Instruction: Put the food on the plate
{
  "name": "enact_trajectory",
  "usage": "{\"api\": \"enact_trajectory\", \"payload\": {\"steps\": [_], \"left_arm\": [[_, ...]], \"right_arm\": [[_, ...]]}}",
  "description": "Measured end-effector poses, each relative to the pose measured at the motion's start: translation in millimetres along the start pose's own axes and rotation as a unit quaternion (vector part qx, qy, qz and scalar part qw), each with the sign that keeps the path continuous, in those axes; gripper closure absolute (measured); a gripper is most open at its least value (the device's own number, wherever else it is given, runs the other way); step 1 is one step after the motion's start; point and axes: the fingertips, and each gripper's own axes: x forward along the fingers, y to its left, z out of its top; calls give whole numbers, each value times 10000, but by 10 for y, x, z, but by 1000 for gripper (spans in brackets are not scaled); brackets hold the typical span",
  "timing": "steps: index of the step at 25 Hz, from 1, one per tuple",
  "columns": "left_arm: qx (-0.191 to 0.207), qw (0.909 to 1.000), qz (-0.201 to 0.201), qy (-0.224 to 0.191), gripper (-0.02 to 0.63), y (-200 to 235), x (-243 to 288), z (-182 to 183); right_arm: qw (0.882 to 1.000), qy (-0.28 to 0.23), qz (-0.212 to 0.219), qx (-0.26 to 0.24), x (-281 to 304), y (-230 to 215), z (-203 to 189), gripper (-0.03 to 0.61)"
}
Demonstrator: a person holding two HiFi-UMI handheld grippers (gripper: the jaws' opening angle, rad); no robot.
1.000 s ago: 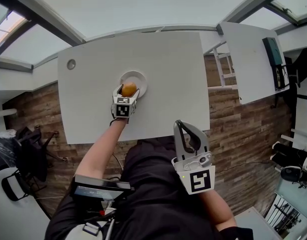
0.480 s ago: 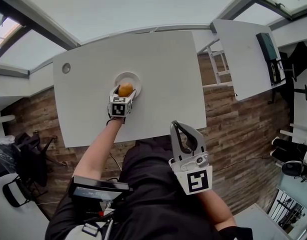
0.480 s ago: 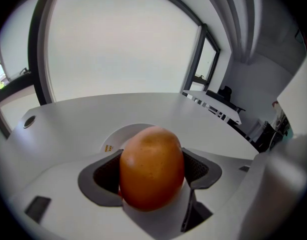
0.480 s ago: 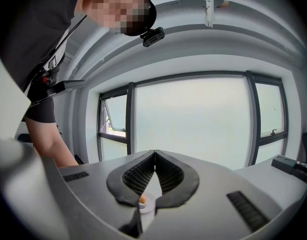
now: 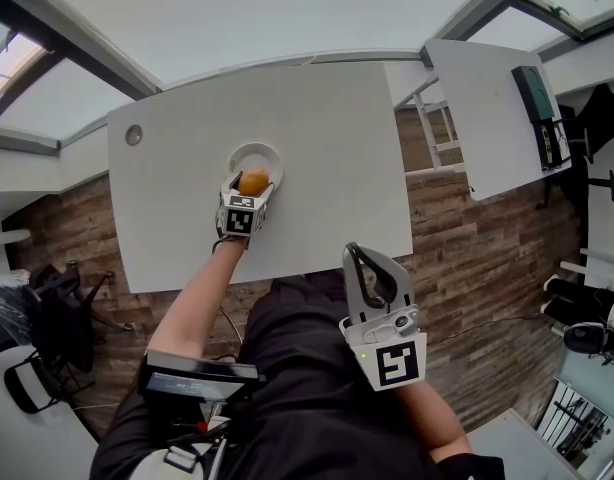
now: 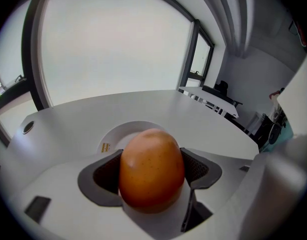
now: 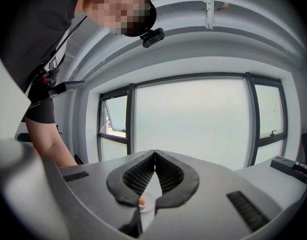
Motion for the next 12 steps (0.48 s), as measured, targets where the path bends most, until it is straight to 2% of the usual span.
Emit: {"api": "enact_trajectory", "payload": {"steps": [5,7,9,12], "left_arm": [[-31,9998,-4,-220,278,13,-20,109],[-44,9997,-33,-221,238,7,-18,125],[-34,9999,-54,-157,235,2,-20,94],[-71,9996,-34,-280,233,-5,-50,150]], "right_arm": [[10000,13,2,-19,-37,15,6,571],[10000,16,-19,-31,-45,7,16,571],[10000,12,-31,-44,-52,14,21,571],[10000,-5,-26,-49,-54,42,31,571]]}}
